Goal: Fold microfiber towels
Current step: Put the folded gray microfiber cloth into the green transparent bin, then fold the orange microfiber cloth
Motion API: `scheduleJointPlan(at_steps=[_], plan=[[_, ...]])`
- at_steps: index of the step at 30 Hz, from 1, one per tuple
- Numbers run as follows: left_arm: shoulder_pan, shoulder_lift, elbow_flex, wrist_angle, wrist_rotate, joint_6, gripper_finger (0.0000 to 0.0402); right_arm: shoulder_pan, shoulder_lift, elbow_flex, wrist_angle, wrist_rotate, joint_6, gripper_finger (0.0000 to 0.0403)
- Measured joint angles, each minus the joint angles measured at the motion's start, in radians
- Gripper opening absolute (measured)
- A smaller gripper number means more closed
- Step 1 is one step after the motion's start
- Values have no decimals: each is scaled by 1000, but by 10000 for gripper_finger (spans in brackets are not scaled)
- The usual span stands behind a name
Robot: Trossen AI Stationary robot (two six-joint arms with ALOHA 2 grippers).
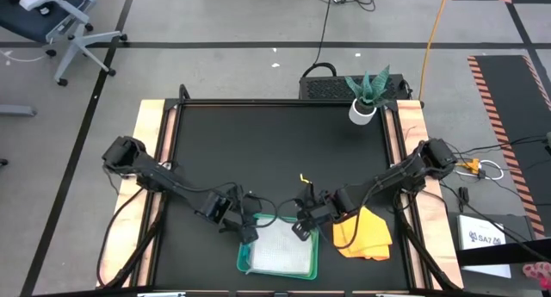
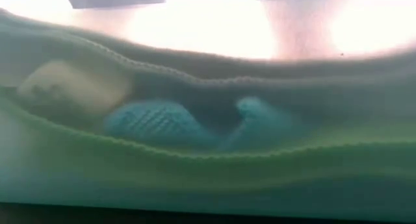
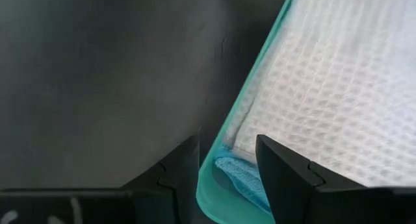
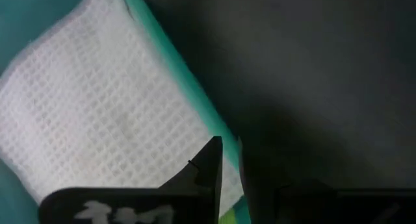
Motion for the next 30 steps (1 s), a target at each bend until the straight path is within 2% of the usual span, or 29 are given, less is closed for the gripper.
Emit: scheduleJointPlan(at_steps=[9,15,20,23,30], plan=[[0,64,0,-8,12,-1,154,7,0,0,8,-29,13,40],[9,62,0,-23,2,18,154,32,-5,-55,64,-26,29,40],[5,58,0,-71,48,18,154,50,-33,-65,84,-30,28,40],[-1,21,0,-109,47,18,154,32,-74,-64,70,18,-8,40],[18,-89,1,-117,-89,46,154,-27,-127,-64,34,26,-63,40]])
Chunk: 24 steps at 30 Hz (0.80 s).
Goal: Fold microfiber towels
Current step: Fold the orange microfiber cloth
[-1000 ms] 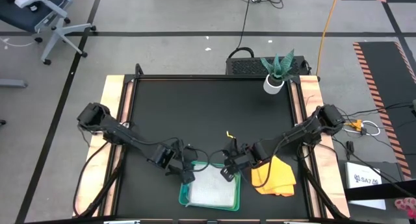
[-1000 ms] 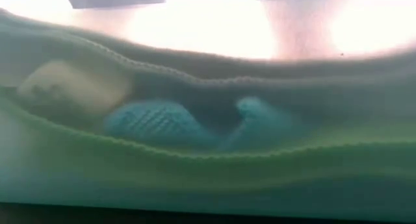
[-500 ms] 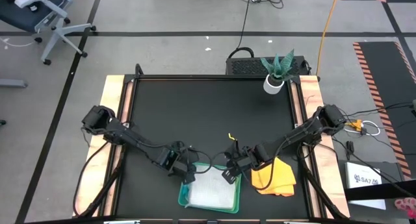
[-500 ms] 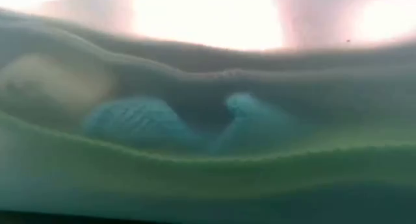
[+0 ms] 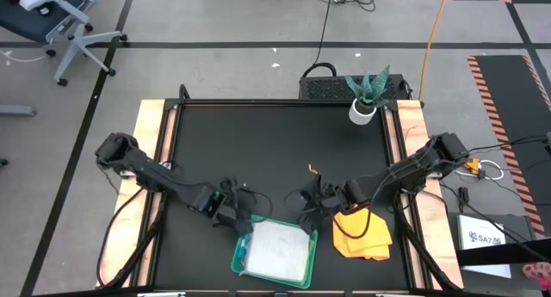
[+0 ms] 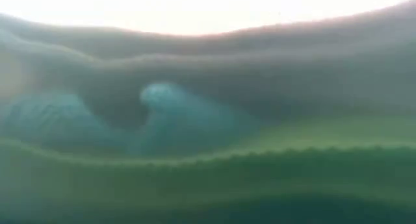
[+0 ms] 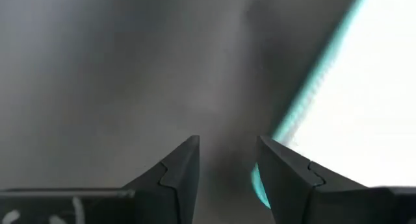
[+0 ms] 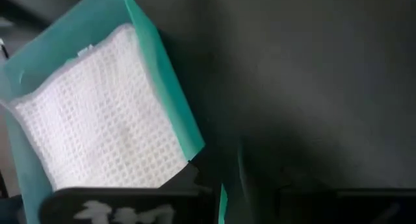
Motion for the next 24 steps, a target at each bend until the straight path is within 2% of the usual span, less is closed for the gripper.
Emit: scheduleJointPlan(at_steps=[3,6,10,15,24], plan=[[31,-17,0,-25,-69,39,154,-5,4,-1,-15,-2,-1,40],[79,-9,0,-45,-67,88,154,2,1,-26,-2,-4,31,40],[124,37,0,-38,24,140,154,19,4,-70,-2,-23,90,40],[128,88,0,-38,91,164,154,43,4,-119,17,-55,164,40],[80,98,0,-37,251,86,154,51,-16,-124,22,-54,171,40]])
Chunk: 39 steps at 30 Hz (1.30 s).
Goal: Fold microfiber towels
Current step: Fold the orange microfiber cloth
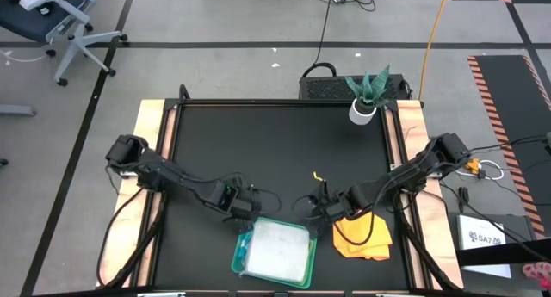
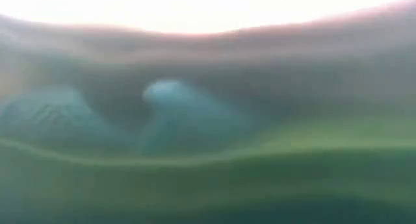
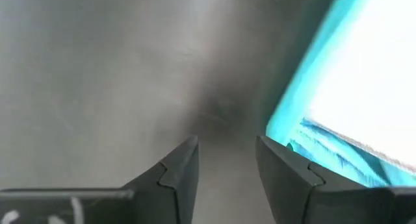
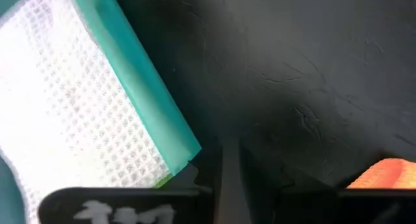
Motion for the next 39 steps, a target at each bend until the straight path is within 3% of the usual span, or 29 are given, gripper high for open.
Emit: scheduleJointPlan(at_steps=[9,13,25,32,39], plan=[[-76,0,0,1,43,-101,154,-13,-66,0,-7,47,-51,40],[-88,-4,0,2,-32,-144,154,-14,-70,0,-50,45,-40,40],[-64,-93,0,57,-266,-119,154,80,-70,0,-107,-208,202,38],[-22,-94,0,76,-275,-51,154,191,-70,-2,-206,-266,322,11],[6,-94,0,76,-275,-38,154,242,-70,-106,-138,-290,328,4]])
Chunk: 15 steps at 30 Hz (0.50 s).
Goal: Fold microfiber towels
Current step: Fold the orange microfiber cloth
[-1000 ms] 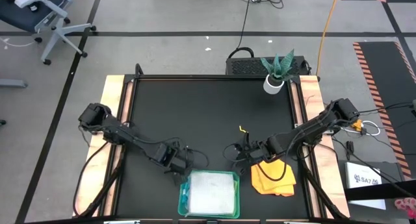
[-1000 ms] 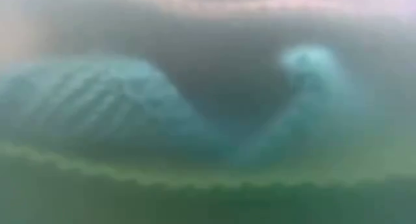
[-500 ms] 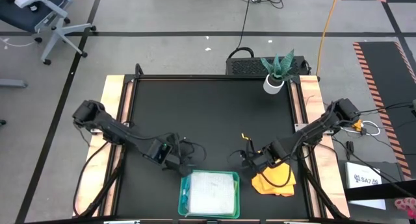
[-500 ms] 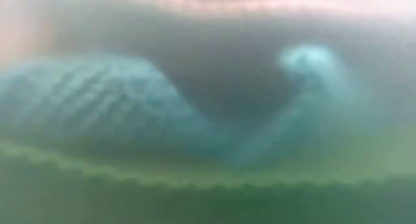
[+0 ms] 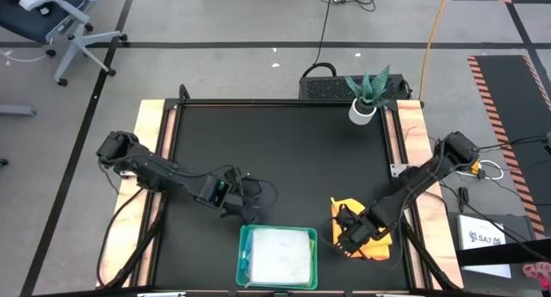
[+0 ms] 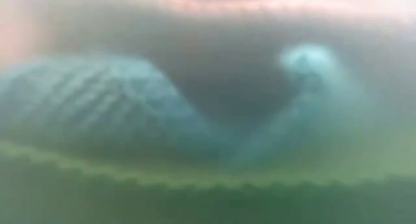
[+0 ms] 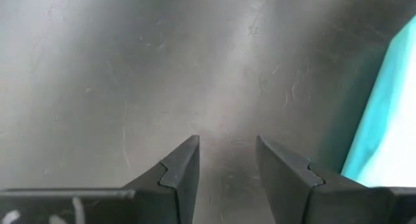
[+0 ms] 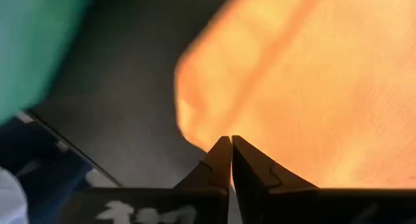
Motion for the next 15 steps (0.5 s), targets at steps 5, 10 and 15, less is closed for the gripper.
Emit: scheduleJointPlan(at_steps=[5,10,15], plan=[[13,0,0,0,0,-42,154,-13,0,-114,166,-210,64,4],[19,0,0,1,-1,-70,154,-13,0,-142,199,-285,28,22],[23,0,0,1,-42,-104,154,-13,0,-142,199,-287,-38,46]])
